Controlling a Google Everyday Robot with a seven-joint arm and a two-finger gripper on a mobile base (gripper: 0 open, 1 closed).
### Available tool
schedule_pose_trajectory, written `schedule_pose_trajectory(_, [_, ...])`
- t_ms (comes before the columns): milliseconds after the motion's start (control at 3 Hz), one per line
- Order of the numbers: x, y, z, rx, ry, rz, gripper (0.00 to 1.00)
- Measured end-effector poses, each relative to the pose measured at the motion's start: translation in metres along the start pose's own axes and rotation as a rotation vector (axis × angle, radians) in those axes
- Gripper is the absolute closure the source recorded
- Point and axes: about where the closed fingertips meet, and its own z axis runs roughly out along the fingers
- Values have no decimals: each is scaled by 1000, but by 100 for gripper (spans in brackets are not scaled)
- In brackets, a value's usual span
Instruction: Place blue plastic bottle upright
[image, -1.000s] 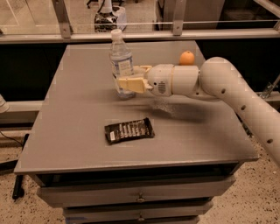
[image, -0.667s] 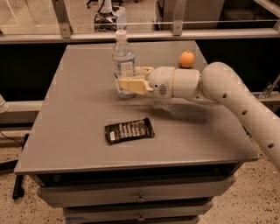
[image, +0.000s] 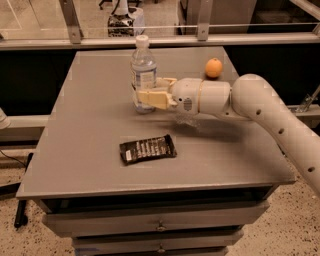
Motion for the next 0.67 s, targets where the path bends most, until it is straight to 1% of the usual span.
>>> schedule_pose_trajectory(667, [2,-2,-4,2,-1,4,12])
